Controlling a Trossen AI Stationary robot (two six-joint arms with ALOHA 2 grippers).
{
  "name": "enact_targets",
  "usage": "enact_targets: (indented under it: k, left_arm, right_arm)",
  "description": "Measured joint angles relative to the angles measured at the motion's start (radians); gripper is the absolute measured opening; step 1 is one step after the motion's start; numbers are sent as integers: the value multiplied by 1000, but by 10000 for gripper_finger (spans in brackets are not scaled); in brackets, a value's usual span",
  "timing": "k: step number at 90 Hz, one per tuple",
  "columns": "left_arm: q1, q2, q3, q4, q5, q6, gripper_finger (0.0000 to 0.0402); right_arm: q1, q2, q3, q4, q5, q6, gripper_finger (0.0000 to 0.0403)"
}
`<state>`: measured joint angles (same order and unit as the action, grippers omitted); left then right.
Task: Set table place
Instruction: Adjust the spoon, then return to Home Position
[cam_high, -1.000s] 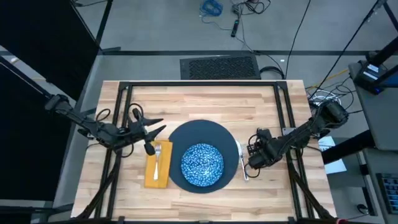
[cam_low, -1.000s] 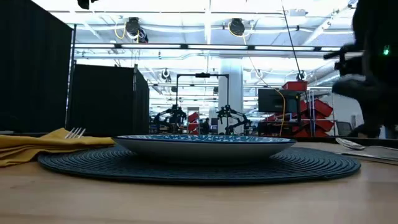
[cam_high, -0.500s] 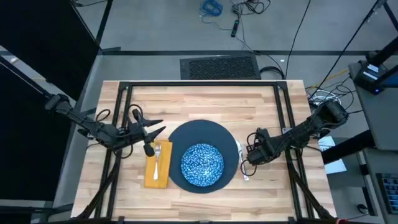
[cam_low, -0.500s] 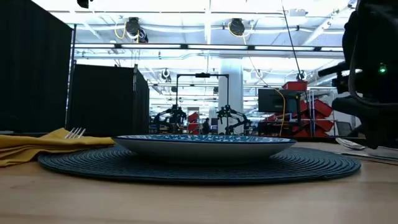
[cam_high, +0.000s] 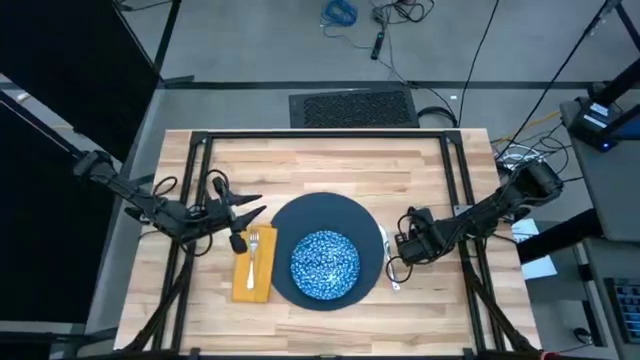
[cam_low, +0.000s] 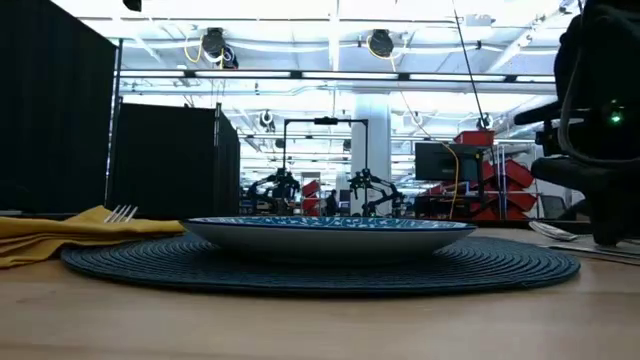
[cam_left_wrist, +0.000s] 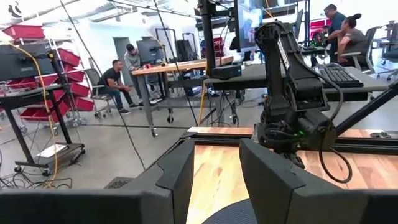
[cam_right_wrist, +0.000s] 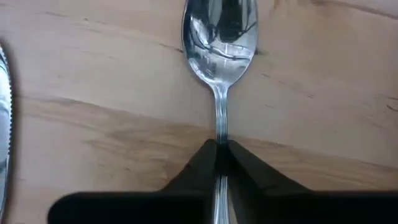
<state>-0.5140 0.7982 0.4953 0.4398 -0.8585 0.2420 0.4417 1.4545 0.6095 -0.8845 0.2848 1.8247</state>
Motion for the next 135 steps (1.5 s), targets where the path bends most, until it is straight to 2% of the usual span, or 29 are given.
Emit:
enact_targets:
  k: [17, 39, 78, 108, 135]
  left_arm:
    - [-6, 0, 12, -3, 0, 0, 115]
    - [-19, 0, 14, -3, 0, 25, 115]
    - [-19, 0, 14, -3, 0, 26, 115]
    - [-19, 0, 14, -3, 0, 25, 115]
    - [-19, 0, 14, -3, 0, 25, 115]
  right_arm:
    - [62, 5, 33, 44, -57, 112, 8]
    - [169, 14, 37, 108, -48, 262, 5]
    - [197, 18, 71, 183, -105, 258, 6]
    - [194, 18, 71, 156, -38, 234, 69]
    - [193, 16, 71, 148, -24, 202, 116]
